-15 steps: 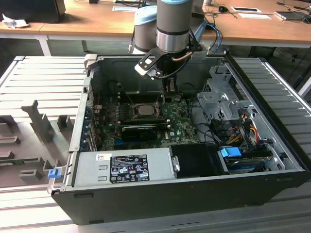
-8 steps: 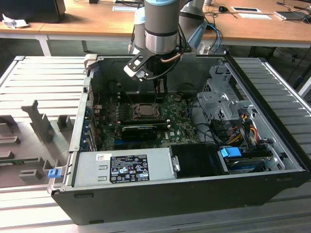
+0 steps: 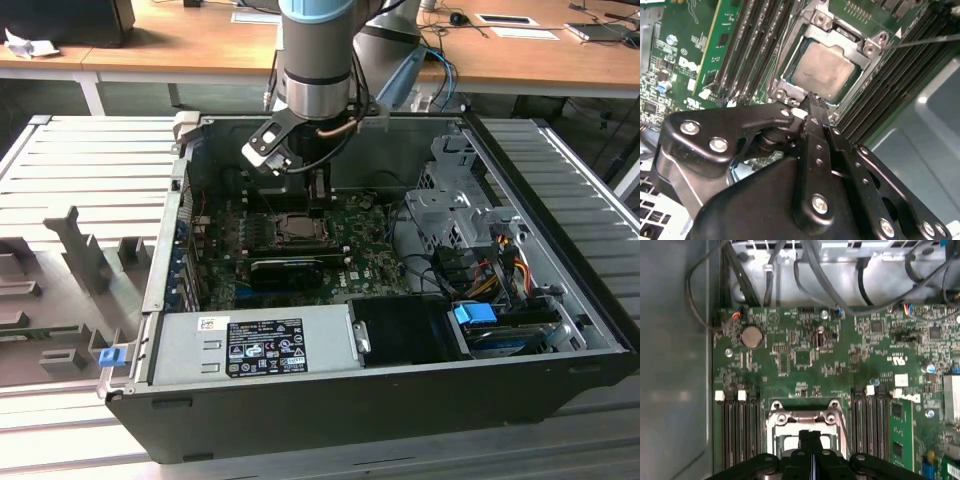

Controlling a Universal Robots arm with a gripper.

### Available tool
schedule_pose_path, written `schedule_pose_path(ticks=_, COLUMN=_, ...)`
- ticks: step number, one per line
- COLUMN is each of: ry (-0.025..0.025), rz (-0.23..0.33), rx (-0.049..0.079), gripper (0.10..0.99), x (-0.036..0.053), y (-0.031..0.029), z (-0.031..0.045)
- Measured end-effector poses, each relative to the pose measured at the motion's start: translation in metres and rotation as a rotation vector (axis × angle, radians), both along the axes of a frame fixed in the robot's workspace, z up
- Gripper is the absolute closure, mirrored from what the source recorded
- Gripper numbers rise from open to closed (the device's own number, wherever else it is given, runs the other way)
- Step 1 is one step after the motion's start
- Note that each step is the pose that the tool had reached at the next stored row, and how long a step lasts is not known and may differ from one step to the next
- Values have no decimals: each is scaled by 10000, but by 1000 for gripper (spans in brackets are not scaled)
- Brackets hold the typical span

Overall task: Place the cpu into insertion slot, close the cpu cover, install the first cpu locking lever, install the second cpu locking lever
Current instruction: 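Close the cpu cover, then install the first cpu locking lever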

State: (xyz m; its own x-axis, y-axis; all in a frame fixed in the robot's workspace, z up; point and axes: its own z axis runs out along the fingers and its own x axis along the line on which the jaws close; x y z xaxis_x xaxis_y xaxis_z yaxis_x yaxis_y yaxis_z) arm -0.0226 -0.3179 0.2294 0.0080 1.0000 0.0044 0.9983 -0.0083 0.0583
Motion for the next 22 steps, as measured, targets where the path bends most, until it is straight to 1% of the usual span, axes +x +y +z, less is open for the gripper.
schedule_pose_path(ticks=1, ry=8, rz=288, rx=4, gripper=980, x=-1, y=0, z=-9)
schedule_pose_path(ticks=2, ry=30, rz=396, rx=38, gripper=980, x=-10, y=-1, z=-12)
schedule_pose_path(ticks=3, ry=79, rz=416, rx=91, gripper=980, x=-15, y=0, z=-13)
schedule_pose_path(ticks=4, ry=173, rz=417, rx=134, gripper=980, x=-16, y=0, z=-13)
schedule_pose_path(ticks=5, ry=300, rz=415, rx=182, gripper=980, x=-17, y=1, z=-14)
schedule_pose_path(ticks=6, ry=376, rz=414, rx=201, gripper=980, x=-19, y=0, z=-14)
schedule_pose_path(ticks=7, ry=433, rz=411, rx=209, gripper=980, x=-36, y=0, z=-16)
schedule_pose_path(ticks=8, ry=445, rz=426, rx=209, gripper=980, x=-64, y=0, z=-19)
schedule_pose_path(ticks=10, ry=446, rz=452, rx=206, gripper=980, x=-93, y=-1, z=-22)
schedule_pose_path(ticks=20, ry=446, rz=471, rx=203, gripper=980, x=-173, y=-1, z=-21)
schedule_pose_path(ticks=22, ry=447, rz=472, rx=199, gripper=980, x=-179, y=-2, z=-10)
